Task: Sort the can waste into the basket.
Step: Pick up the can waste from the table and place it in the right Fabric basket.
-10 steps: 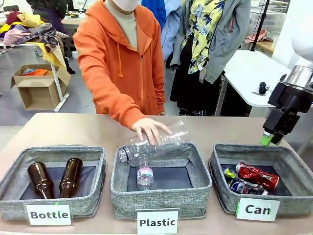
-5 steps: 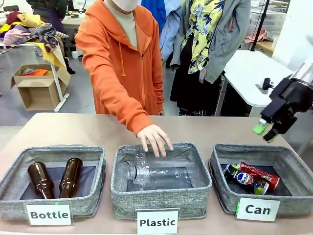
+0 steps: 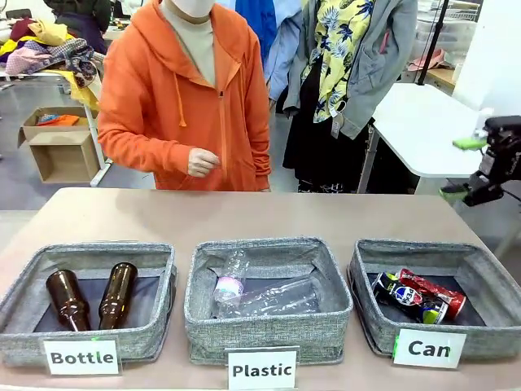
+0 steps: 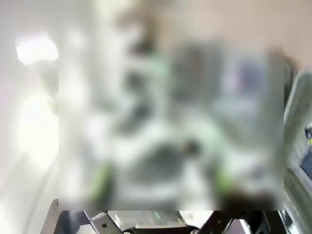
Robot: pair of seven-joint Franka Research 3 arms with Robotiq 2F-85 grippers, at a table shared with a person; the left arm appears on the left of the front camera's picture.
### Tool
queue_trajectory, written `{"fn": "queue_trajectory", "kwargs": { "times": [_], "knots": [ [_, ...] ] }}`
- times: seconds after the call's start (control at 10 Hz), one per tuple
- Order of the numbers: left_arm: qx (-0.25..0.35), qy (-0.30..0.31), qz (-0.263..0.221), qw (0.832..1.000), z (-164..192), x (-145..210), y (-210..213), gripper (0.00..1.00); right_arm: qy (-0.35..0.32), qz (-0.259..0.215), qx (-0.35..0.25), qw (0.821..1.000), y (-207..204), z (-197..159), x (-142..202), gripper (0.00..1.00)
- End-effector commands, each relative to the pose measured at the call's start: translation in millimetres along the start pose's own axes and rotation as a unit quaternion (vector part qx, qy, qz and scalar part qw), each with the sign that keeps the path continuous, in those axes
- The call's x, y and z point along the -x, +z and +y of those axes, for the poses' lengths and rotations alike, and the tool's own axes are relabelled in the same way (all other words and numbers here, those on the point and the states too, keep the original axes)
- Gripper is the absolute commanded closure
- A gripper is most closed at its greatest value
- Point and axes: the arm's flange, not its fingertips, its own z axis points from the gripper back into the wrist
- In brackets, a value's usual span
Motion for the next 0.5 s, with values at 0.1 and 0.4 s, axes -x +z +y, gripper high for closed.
{"fn": "queue_trajectory", "kwargs": {
  "times": [0.1, 0.4],
  "knots": [
    [0.006, -0.002, 0.001, 1.0, -2.0, 0.6, 1.4, 0.0, 0.0, 0.0, 0.0, 1.0, 0.0, 0.0, 0.0, 0.0],
    [0.006, -0.002, 0.001, 1.0, -2.0, 0.6, 1.4, 0.0, 0.0, 0.0, 0.0, 1.0, 0.0, 0.0, 0.0, 0.0]
  ]
}}
